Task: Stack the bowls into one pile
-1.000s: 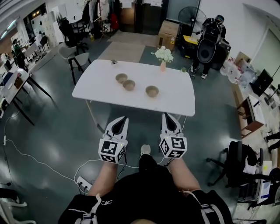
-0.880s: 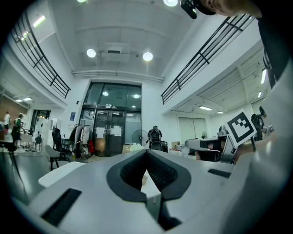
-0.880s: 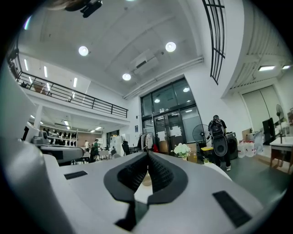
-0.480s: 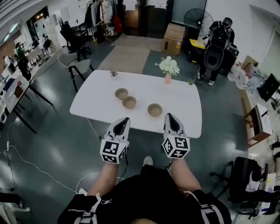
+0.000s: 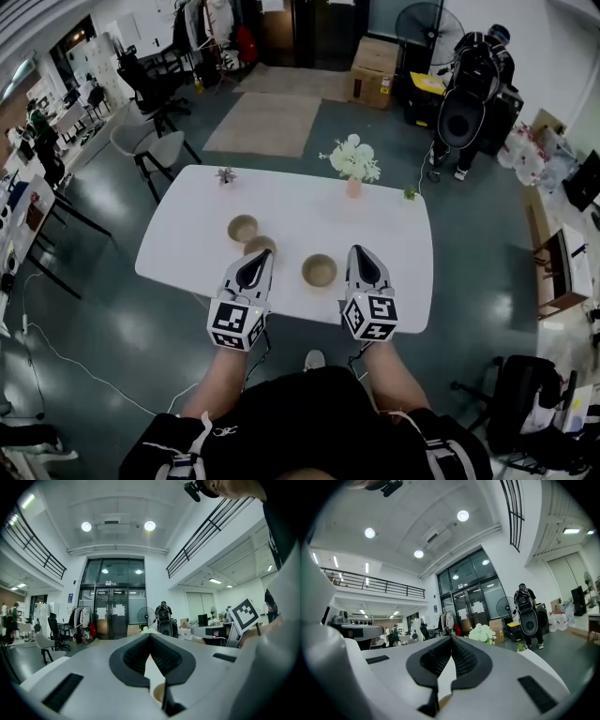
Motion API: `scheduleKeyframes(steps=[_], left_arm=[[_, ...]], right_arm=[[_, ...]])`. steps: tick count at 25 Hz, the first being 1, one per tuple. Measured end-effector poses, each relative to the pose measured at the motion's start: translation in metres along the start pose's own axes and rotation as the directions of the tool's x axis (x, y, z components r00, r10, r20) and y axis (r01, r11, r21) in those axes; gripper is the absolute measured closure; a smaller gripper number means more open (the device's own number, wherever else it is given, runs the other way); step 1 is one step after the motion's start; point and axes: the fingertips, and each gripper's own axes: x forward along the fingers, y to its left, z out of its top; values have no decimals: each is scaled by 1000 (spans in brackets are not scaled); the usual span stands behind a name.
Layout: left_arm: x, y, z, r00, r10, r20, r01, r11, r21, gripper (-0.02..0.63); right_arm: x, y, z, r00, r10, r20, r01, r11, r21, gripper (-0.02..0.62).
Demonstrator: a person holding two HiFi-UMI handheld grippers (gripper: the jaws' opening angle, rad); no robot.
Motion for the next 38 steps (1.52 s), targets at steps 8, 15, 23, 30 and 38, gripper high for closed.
scheduleKeyframes(steps=[8,15,23,30,38], left_arm=[[58,8,-17,999,-9,-49,8,1000,-18,594],[92,8,-27,996,-62,-60,61,998,-18,594],[119,28,-27,991,-129,-37,128,992,-24,594],[129,64,-33,984,-175,-19,175,984,-38,594],[135,98,-36,974,-225,-12,224,973,-55,594]], right_arm=[[45,-23,-17,998,35,-59,-34,999,12,578],[62,-34,-27,996,18,-83,-21,999,-31,578],[86,-29,-31,996,-13,-89,7,998,-63,578],[113,-8,-31,996,-53,-77,44,993,-110,578],[139,25,-27,999,7,-41,-12,993,-120,411]])
